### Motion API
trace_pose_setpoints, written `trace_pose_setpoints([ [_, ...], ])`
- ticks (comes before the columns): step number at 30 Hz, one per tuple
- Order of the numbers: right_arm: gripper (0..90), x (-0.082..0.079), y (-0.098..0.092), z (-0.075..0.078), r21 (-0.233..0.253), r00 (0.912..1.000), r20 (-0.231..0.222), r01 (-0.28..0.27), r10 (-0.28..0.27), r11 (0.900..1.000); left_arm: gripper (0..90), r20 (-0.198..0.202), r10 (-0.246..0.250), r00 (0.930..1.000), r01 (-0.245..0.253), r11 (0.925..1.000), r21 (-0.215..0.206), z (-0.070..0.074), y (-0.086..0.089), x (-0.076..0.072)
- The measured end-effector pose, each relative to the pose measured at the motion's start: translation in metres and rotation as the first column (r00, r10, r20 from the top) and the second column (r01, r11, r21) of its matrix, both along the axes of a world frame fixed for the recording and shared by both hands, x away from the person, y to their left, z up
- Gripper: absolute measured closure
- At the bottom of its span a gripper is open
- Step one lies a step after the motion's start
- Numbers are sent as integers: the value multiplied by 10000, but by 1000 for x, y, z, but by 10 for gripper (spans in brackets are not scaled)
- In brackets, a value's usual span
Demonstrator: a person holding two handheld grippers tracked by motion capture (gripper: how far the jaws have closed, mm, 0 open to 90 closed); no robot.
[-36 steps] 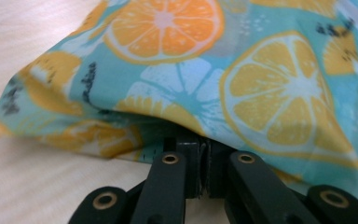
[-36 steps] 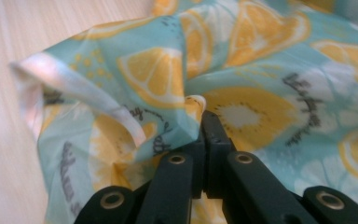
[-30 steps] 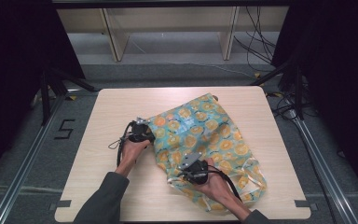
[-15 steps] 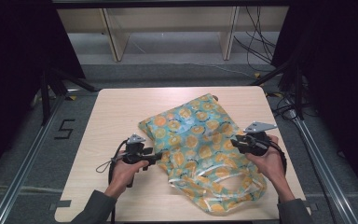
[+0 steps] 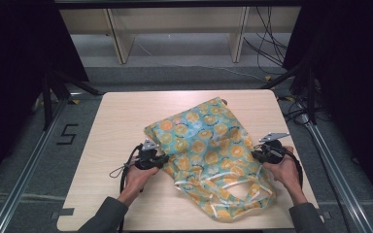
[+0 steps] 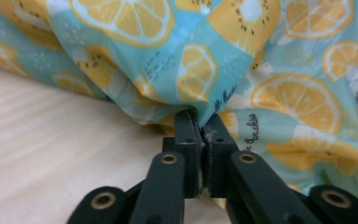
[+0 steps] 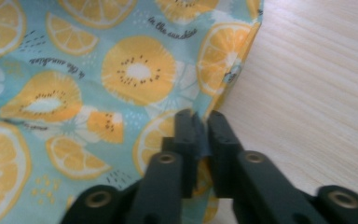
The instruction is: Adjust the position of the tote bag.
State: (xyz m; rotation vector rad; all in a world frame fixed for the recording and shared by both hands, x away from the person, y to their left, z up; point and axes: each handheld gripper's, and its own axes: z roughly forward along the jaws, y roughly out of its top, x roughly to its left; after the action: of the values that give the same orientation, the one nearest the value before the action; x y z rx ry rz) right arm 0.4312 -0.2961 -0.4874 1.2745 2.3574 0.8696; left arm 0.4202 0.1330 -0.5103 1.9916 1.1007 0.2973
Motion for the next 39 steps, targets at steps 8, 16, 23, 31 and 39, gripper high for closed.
trace_pose_setpoints([
  [8, 900, -16, 22, 2, -134, 9959, -185, -884, 881, 9960, 879, 452, 354, 9984, -393, 9951, 903, 4, 13, 28],
  [16, 900, -38, 59, 4, -481, 9764, -225, -2158, 2149, 9753, 857, 162, 461, 9988, -472, 9958, 782, 3, 34, 64],
  [23, 900, -41, 64, 1, -652, 9703, -91, -2418, 2417, 9681, 705, 30, 509, 9987, -510, 9971, 567, 7, 37, 61],
  [31, 896, -43, 62, 1, -534, 9710, -52, -2391, 2392, 9695, 476, 14, 488, 9988, -487, 9941, 965, 24, 46, 40],
  [39, 715, -44, 55, 8, 209, 9832, 79, -1827, 1825, 9830, 359, 578, 526, 9969, -529, 9986, 30, 46, 51, 0],
])
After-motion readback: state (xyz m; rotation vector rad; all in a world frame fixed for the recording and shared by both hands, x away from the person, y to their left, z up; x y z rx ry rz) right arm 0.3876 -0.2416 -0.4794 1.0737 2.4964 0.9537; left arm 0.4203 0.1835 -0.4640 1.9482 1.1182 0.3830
